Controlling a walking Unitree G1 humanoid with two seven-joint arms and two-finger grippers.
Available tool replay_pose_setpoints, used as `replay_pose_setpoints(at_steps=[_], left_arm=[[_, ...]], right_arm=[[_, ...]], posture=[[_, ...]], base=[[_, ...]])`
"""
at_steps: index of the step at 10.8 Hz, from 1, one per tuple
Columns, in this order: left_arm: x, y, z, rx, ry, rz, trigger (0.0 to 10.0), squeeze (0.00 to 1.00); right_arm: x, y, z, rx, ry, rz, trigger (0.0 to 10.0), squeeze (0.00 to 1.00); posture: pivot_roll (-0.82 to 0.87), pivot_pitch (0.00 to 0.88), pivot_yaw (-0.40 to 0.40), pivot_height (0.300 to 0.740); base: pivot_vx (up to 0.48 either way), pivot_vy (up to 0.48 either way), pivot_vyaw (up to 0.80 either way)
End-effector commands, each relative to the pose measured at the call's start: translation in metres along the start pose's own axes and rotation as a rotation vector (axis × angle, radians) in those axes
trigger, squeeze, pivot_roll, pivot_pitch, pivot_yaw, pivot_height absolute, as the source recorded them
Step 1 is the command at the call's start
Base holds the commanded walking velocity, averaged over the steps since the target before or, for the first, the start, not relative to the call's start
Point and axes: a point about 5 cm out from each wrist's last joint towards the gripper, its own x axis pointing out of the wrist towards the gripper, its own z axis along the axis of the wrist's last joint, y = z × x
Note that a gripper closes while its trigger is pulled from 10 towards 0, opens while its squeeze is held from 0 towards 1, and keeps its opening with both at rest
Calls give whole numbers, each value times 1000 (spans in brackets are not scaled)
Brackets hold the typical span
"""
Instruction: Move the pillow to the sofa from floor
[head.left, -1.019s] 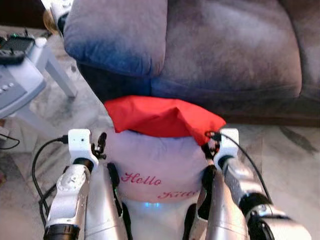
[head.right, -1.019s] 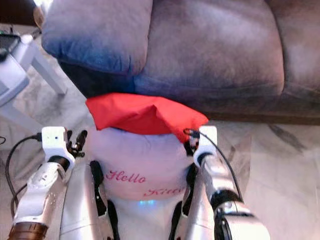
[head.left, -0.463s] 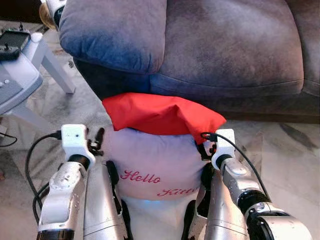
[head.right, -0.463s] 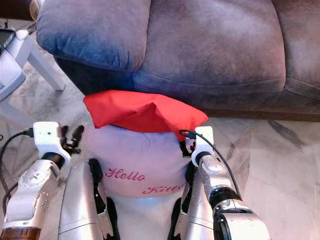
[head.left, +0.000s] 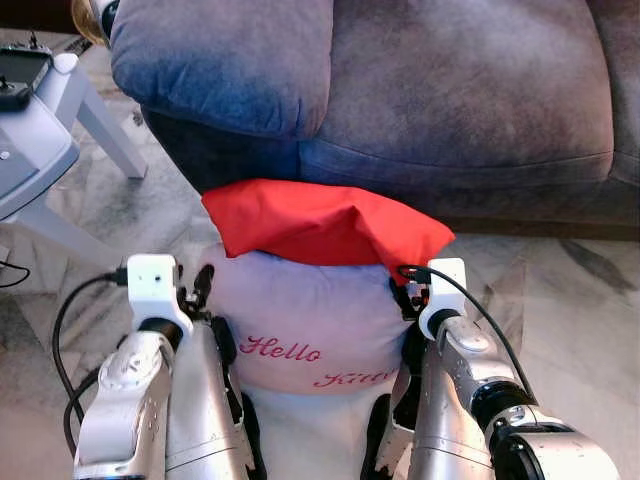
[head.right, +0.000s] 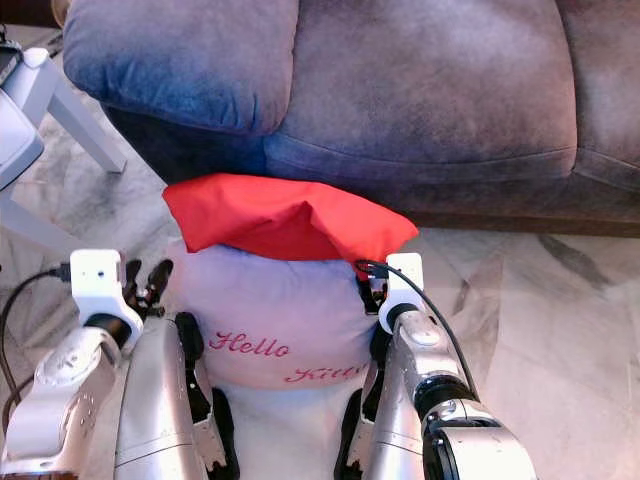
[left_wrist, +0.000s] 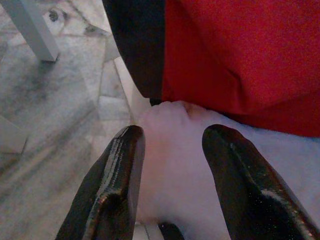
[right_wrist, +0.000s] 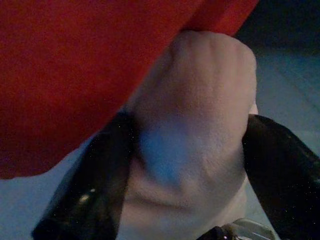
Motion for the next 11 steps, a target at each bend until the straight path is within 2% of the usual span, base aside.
replay_pose_setpoints(at_steps=[1, 5, 11], left_arm=[[-6, -3, -4, -16, 27, -24, 10000, 0], [-11, -5, -6, -25, 46, -40, 10000, 0], [-9, -1, -8, -7, 48, -21, 10000, 0]], right_arm=[[-6, -1, -24, -4, 85, -11, 0, 0], [-8, -1, -28, -15, 86, -21, 0, 0], [-5, 3, -19, -41, 58, -6, 0, 0]], posture=[[113, 410, -69, 471], [106, 428, -64, 471], [113, 405, -60, 471]], base=[[0, 0, 0], [0, 0, 0], [0, 0, 0]])
